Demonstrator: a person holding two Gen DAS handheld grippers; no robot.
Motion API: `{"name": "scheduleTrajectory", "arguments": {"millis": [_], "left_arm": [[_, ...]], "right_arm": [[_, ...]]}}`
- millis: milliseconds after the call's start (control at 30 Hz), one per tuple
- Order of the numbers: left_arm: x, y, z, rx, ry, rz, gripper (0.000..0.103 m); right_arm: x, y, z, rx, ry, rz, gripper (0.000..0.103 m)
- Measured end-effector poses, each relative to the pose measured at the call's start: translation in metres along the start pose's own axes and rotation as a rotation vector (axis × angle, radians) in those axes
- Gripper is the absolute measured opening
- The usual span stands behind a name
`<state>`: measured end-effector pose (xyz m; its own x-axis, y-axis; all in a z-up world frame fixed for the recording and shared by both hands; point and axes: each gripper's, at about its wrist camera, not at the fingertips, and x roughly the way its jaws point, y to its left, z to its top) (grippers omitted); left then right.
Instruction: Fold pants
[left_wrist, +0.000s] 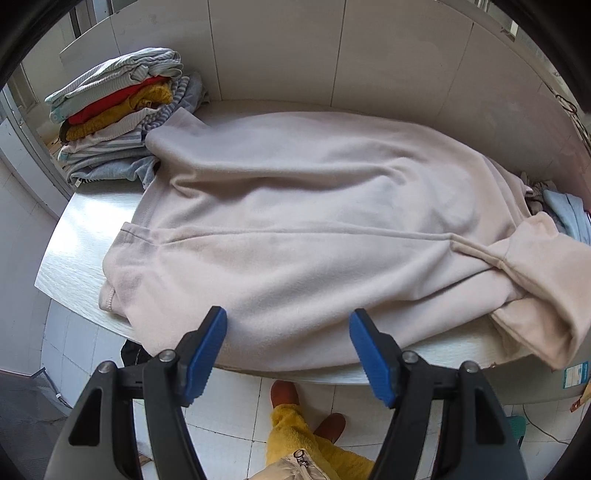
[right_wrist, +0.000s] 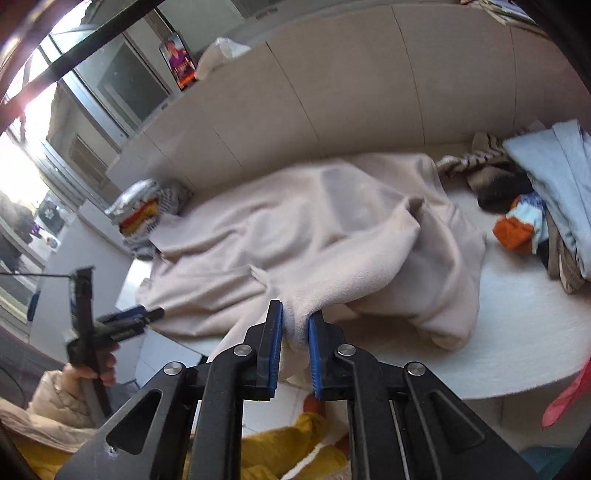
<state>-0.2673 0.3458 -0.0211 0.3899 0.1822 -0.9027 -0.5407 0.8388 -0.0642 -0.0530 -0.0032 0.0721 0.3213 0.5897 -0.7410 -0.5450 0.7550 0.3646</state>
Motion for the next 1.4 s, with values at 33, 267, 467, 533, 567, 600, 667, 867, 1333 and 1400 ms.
{"name": "scheduleTrajectory", "arguments": {"millis": [33, 267, 467, 533, 567, 600, 667, 867, 1333, 1400], "left_arm": [[0.001, -0.001, 0.003, -0.001, -0.001, -0.003, 0.073], [0.004, -0.008, 0.021, 0.016, -0.013, -0.035, 0.073], [0.004, -0.013, 0.027, 0.040, -0.020, -0.051, 0.073], [0.004, -0.012, 0.026, 0.047, -0.021, -0.058, 0.073], [0.004, -0.011, 0.026, 0.049, -0.021, -0.060, 0.073], [0.005, -0.009, 0.026, 0.048, -0.019, -0.061, 0.073], [0.009, -0.007, 0.026, 0.040, -0.008, -0.062, 0.073], [0.020, -0.008, 0.025, 0.049, 0.010, -0.063, 0.073], [0.006, -0.035, 0.018, 0.115, -0.005, -0.073, 0.073], [0.002, -0.039, 0.015, 0.125, -0.008, -0.082, 0.073]], "right_arm": [[-0.001, 0.005, 0.014, 0.003, -0.018, 0.015, 0.014], [0.060, 0.023, 0.098, -0.038, -0.027, -0.062, 0.014], [0.139, -0.005, 0.125, 0.038, 0.073, -0.206, 0.024], [0.141, -0.007, 0.119, 0.025, 0.080, -0.257, 0.025], [0.135, -0.006, 0.115, 0.019, 0.076, -0.250, 0.026], [0.127, -0.005, 0.110, 0.018, 0.071, -0.239, 0.031], [0.106, -0.004, 0.099, 0.015, 0.057, -0.219, 0.041], [0.053, -0.006, 0.046, 0.002, 0.111, -0.256, 0.042], [0.090, -0.047, -0.056, 0.115, 0.297, -0.383, 0.043], [0.096, -0.042, -0.056, 0.083, 0.297, -0.407, 0.043]]}}
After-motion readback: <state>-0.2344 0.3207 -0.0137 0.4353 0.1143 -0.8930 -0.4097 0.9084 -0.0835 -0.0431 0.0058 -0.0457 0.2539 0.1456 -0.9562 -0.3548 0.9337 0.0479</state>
